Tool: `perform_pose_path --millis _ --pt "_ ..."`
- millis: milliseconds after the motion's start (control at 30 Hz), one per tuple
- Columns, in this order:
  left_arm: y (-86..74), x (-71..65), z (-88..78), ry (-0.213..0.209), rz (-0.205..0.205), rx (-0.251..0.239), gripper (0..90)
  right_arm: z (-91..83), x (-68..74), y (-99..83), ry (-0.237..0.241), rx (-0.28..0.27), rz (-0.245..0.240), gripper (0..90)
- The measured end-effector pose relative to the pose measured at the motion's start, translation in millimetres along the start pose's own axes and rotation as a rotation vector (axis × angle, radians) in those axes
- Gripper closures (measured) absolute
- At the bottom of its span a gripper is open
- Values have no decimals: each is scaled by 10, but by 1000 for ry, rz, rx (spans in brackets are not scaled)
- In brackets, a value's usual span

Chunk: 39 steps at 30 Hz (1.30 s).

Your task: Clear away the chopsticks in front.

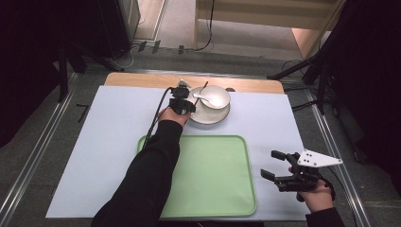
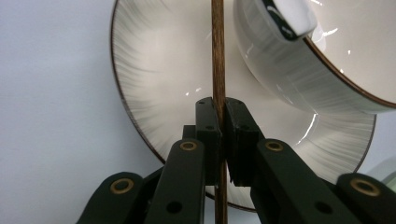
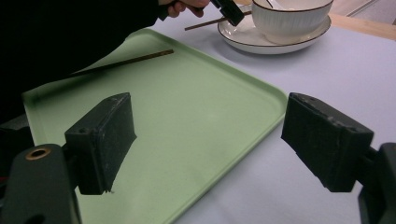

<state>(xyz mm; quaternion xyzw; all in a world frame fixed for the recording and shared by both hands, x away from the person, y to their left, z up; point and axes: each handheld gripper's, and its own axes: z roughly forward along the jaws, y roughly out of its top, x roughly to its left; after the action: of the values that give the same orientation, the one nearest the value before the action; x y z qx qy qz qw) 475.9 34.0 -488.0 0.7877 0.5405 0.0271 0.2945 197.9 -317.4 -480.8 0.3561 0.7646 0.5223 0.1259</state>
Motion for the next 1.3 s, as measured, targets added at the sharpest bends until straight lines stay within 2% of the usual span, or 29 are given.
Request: perform_pose_path --millis 167,233,267,300,333,367,500,567,667,833,933,1033,1067,1100,1133,1300 --pt "34 65 -186 15 -9 -22 861 -2 -3 -1 -3 1 -1 177" --pt "41 126 -337 10 -12 -41 861 -6 -2 1 -9 0 -2 177" --pt "41 126 -337 10 -12 -41 861 -6 -2 1 -9 0 -2 177" --pt "35 182 -438 10 -16 -49 861 -6 0 1 -10 0 -1 177" --pt "35 182 -438 10 -16 -49 861 -4 1 1 -11 2 -2 177" --pt "16 247 -539 -4 -27 -59 861 -1 2 0 -10 2 -2 177" --pt "-43 322 -666 -11 -30 -65 861 1 4 0 -10 5 -4 176" --pt "-134 388 -796 -26 -29 -79 861 1 5 0 -13 7 -5 176" --pt "-206 425 -878 -33 -30 -88 861 0 10 1 -13 7 -4 176" --pt "-438 470 -1103 -42 1 -100 862 5 20 8 -16 10 -4 176" --pt "-519 469 -1172 -42 12 -104 861 10 23 11 -17 11 -9 176" --pt "-718 454 -1288 -65 28 -114 861 17 33 19 -18 15 -7 175" --pt "-718 454 -1288 -65 28 -114 861 17 33 19 -18 15 -7 175" --pt "-818 432 -1339 -76 38 -113 861 23 35 21 -17 13 -8 175" --pt "-818 432 -1339 -76 38 -113 861 23 35 21 -17 13 -8 175" --pt "-1051 376 -1432 -76 66 -109 861 32 33 24 -19 17 -10 175"
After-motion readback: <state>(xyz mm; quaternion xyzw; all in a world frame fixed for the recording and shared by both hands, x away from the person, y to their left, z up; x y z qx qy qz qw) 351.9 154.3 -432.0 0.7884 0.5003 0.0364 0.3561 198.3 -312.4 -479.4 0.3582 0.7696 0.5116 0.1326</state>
